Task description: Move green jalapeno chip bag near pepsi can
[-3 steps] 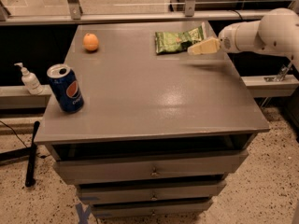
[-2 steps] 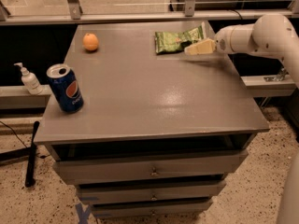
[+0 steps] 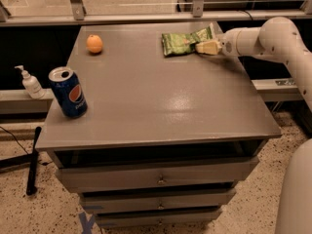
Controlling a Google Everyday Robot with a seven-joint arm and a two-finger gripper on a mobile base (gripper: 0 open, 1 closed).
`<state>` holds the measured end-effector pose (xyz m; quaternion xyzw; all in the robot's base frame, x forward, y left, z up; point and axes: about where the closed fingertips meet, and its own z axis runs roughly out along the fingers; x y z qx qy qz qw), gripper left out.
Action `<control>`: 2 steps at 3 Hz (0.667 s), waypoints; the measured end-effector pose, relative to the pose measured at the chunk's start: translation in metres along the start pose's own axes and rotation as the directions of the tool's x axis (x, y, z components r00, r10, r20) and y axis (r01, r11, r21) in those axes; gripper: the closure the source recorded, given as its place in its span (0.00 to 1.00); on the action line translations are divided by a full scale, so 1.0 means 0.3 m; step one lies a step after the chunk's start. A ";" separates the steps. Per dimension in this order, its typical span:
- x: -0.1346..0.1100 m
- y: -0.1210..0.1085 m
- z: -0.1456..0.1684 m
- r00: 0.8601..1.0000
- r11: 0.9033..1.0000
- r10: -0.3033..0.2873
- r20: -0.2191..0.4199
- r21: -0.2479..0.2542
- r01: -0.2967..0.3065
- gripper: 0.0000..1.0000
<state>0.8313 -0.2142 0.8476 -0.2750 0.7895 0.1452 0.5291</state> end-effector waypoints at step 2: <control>-0.043 0.037 -0.039 0.999 0.999 -0.011 0.044 -0.034 0.013 0.87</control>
Offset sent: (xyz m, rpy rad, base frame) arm -0.0272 0.0039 0.0321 0.0424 -0.0559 0.0571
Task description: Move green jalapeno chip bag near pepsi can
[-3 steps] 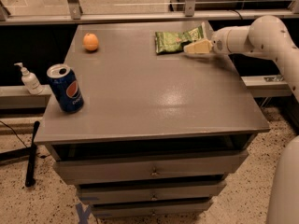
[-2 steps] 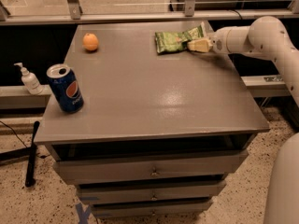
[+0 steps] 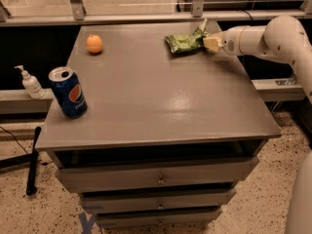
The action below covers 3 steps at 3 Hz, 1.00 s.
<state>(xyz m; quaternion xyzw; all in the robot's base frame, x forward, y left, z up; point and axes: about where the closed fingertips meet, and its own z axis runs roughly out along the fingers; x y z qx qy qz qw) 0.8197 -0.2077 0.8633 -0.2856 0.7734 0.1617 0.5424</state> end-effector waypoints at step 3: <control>-0.020 0.332 -0.097 0.998 0.963 0.059 0.036 -0.264 -0.048 1.00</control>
Offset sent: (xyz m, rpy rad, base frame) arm -0.0792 0.0483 0.0270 0.1461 0.0488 0.1933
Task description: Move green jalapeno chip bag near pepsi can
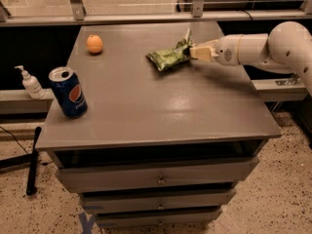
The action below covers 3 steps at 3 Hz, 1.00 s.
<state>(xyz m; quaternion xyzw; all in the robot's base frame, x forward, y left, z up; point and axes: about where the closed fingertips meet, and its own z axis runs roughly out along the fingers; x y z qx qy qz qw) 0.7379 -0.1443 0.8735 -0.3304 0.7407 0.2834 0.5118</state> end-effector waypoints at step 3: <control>-0.028 0.526 0.066 0.996 0.943 -0.042 0.080 -0.327 0.067 1.00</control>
Offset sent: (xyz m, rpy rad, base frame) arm -0.1294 0.1274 0.0147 0.1842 0.0161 0.3856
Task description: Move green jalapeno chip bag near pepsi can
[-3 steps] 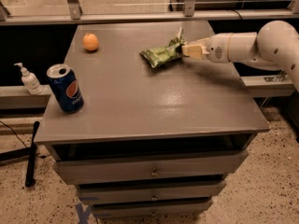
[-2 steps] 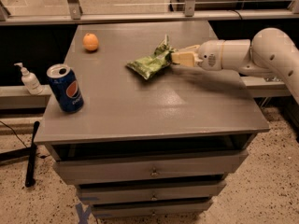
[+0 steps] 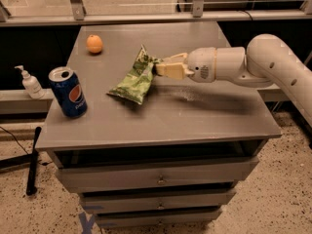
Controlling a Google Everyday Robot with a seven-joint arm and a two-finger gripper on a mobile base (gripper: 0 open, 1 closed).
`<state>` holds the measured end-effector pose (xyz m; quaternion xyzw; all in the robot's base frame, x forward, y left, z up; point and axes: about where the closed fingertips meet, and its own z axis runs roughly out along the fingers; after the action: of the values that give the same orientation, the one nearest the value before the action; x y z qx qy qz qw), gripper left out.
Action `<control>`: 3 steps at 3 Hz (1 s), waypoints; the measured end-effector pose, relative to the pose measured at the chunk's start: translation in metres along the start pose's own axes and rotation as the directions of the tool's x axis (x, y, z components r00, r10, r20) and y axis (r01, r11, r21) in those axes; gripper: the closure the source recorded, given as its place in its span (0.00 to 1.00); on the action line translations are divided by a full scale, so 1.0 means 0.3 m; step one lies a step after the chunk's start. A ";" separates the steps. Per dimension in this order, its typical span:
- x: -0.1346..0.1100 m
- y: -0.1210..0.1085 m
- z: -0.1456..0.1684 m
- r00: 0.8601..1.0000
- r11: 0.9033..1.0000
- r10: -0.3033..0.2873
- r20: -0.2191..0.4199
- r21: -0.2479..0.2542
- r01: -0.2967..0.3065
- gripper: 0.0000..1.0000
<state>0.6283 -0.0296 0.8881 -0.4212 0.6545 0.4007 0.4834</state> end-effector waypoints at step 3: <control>0.013 0.170 0.113 0.993 0.993 -0.113 -0.036 -0.024 0.112 1.00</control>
Offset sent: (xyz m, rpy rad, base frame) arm -0.0451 0.0488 -0.0062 -0.0826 -0.1099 0.0503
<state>0.5898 0.0177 0.8831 -0.4702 0.6342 0.3719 0.4882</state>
